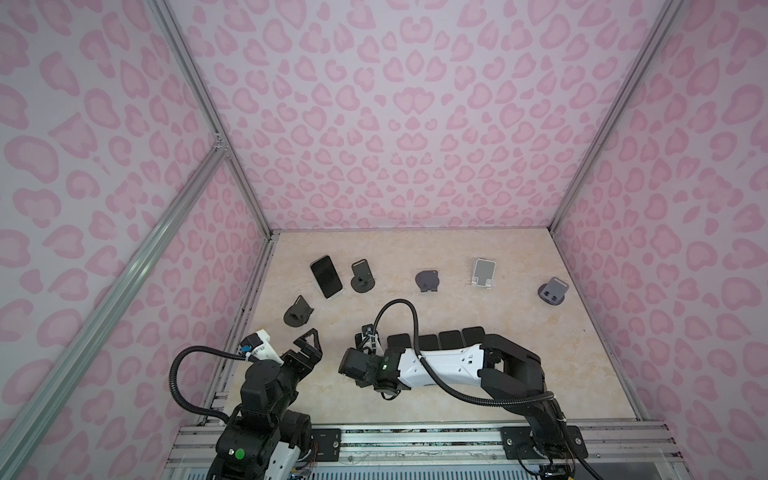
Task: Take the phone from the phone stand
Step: 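Carry the silver-edged phone with the right gripper toward the laid phones, then lower the silver-edged phone flat beside the blue-edged phone and open the right gripper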
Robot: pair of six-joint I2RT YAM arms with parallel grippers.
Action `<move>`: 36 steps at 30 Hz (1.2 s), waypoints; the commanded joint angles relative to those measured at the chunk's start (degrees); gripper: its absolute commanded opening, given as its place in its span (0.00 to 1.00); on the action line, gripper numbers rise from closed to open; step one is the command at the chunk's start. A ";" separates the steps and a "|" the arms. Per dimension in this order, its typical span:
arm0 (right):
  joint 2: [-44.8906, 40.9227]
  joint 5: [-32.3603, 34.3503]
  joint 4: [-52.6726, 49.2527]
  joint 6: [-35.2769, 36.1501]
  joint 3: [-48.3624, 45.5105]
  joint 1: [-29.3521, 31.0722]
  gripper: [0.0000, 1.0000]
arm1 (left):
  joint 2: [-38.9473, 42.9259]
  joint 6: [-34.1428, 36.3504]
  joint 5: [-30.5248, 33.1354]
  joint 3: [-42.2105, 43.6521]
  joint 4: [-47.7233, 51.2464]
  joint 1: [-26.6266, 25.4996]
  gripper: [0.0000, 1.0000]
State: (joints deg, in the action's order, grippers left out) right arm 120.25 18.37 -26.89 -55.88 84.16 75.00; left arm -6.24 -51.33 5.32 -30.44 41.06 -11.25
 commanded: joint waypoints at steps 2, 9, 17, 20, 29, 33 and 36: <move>1.22 -0.25 -0.36 -1.18 0.32 0.17 0.66 | -0.02 -0.16 -0.22 -0.24 -1.68 0.06 1.00; 0.79 0.10 -0.31 -2.10 -0.88 0.58 0.67 | 0.00 0.29 -0.13 -0.07 -1.33 0.07 1.00; 0.25 -0.38 -0.79 -3.20 -2.11 0.96 0.70 | -0.06 0.25 -0.49 0.06 -1.33 0.08 1.00; 0.28 -0.35 -0.81 -3.31 -2.43 1.07 0.70 | 0.04 -0.13 -0.66 0.07 -1.32 0.04 1.00; 0.25 -0.15 -0.64 -3.48 -2.79 1.17 0.72 | 0.08 -0.12 -0.93 -0.22 -1.14 0.15 1.00; -0.36 0.88 -0.55 -4.32 -3.49 1.29 0.73 | 0.18 -0.49 -1.43 -0.15 -0.98 0.09 0.99; 0.09 0.70 -0.87 -4.13 -3.14 1.27 0.73 | 0.22 -0.49 -1.23 -0.05 -0.98 0.03 1.00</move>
State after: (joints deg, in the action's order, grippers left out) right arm 119.79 18.46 -26.04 -59.33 81.10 76.25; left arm -6.15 -51.37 4.27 -30.44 40.60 -11.25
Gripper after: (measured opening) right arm 0.730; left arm 0.995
